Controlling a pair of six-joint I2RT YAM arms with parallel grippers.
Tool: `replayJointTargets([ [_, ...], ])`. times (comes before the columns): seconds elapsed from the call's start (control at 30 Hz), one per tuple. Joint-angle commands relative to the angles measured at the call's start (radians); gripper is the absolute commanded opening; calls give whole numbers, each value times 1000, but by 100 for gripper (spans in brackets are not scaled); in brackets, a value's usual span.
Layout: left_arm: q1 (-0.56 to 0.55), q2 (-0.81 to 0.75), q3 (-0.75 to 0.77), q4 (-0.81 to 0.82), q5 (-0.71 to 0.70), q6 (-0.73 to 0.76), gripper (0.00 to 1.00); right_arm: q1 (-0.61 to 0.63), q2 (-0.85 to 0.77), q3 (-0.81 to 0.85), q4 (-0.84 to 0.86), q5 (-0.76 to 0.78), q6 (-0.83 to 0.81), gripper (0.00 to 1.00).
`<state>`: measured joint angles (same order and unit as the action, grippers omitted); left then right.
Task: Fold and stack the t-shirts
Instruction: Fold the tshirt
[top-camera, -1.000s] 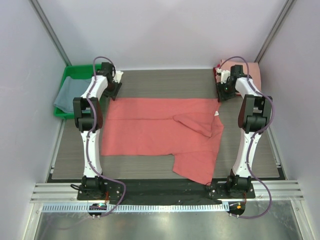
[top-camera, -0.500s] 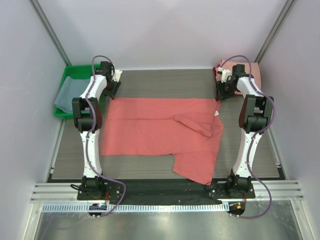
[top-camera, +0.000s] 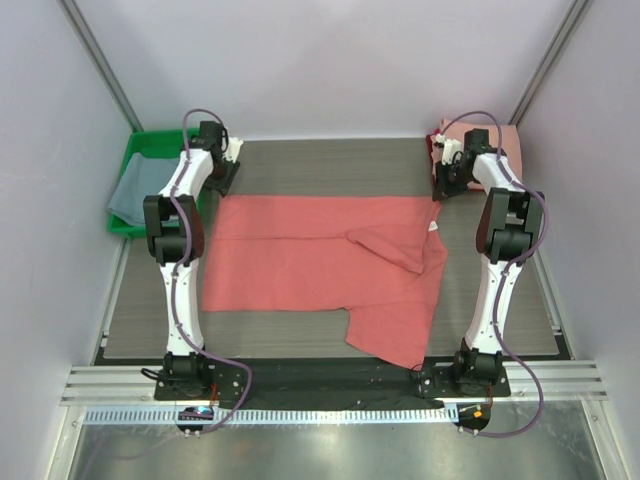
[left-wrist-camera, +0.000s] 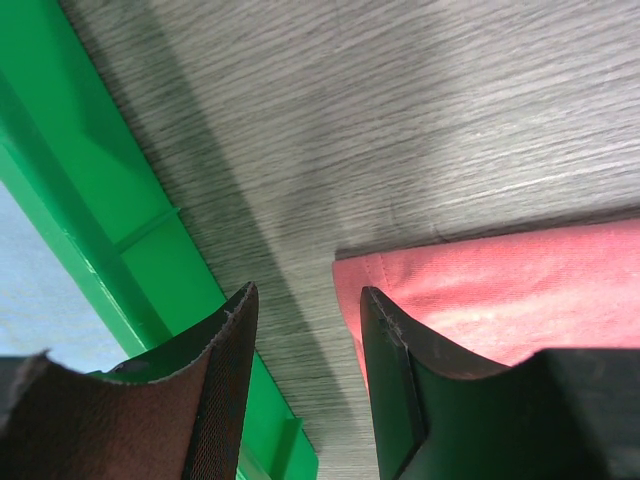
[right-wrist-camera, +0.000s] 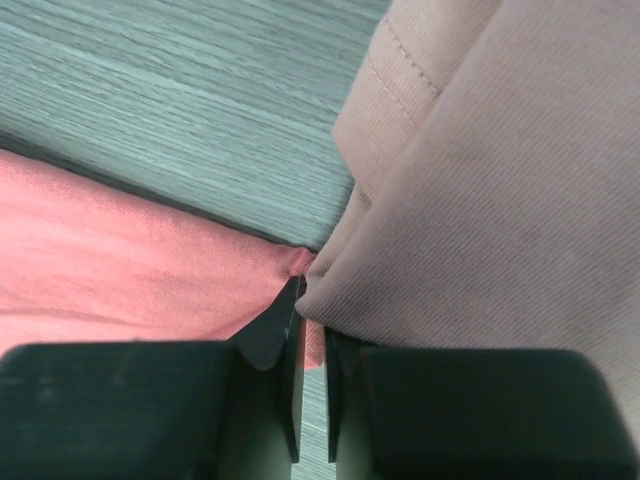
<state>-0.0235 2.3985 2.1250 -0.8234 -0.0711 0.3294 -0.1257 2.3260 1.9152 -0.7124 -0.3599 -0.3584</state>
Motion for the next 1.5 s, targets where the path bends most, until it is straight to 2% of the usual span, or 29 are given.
replayJointTargets([
  [0.0, 10, -2, 52, 7, 2, 16, 46, 0, 29, 28, -1, -25, -1, 10],
  [0.63, 14, 80, 75, -46, 111, 3, 38, 0, -14, 7, -13, -10, -7, 9],
  [0.87, 16, 119, 58, -59, 123, 19, 14, 1, -22, -13, -15, -24, -14, 5],
  [0.97, 14, 142, 85, -75, 123, 26, 10, 1, -27, -22, -16, -24, -22, 3],
  [1.03, 16, 148, 98, -69, 117, 31, 3, 1, -25, -24, -15, -24, -24, 1],
  [1.13, 16, 152, 105, -69, 113, 34, 0, 1, -25, -21, -16, -30, -25, 1],
  [1.3, 16, 90, 89, -51, 119, 28, 0, 1, -91, 8, -24, -56, -36, 1],
  [1.47, 16, -125, 69, -14, 120, -9, 0, 1, -247, 25, -25, -42, -22, 1],
])
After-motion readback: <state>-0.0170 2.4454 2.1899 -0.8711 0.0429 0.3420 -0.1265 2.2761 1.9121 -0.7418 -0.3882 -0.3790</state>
